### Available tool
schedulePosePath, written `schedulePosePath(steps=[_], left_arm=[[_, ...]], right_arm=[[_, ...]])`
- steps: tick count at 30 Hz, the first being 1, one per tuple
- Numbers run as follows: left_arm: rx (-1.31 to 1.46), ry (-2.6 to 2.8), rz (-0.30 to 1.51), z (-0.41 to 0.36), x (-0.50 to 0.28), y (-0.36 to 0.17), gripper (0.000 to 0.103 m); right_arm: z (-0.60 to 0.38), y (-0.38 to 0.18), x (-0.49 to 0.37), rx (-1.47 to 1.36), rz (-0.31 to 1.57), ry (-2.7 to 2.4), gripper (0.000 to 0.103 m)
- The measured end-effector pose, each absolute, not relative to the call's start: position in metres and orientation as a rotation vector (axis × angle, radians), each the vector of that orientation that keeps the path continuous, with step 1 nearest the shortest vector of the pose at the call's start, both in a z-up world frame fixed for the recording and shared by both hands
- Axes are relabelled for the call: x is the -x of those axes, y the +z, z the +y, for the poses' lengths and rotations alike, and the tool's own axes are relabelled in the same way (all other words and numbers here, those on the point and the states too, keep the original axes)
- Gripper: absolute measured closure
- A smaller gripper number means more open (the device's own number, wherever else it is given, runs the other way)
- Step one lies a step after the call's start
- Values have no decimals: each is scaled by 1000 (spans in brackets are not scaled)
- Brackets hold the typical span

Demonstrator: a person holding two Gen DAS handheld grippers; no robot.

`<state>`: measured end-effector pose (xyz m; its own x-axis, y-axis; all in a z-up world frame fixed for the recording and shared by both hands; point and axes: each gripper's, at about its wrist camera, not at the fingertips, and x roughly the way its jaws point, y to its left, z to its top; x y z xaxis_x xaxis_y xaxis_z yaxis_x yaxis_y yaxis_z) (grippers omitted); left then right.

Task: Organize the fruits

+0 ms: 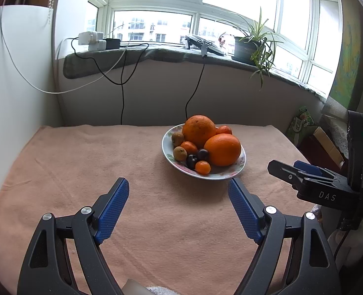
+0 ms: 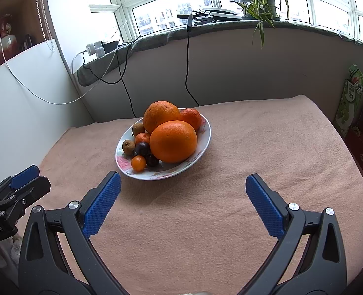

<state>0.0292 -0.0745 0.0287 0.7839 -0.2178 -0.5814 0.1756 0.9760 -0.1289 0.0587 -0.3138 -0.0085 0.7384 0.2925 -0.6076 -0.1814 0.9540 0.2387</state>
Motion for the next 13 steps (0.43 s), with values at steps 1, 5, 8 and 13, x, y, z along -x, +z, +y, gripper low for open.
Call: schedulePosePath(steps=[1,5,8,13], left_arm=[[69,-212,635,-75,-29,29,20],[68,-212,633,-74,-29,29,20],[71,-219,627,-75,-29,29,20],[72,-228,622,-76,-28,28,20]], right_arm=[[-314,-9,-59,-170,696,262,0],[-313,-10,-59,-173,698,263,0],[-313,-10,-59,-174,699,263,0],[-313,-14,-61,-170,709,261,0]])
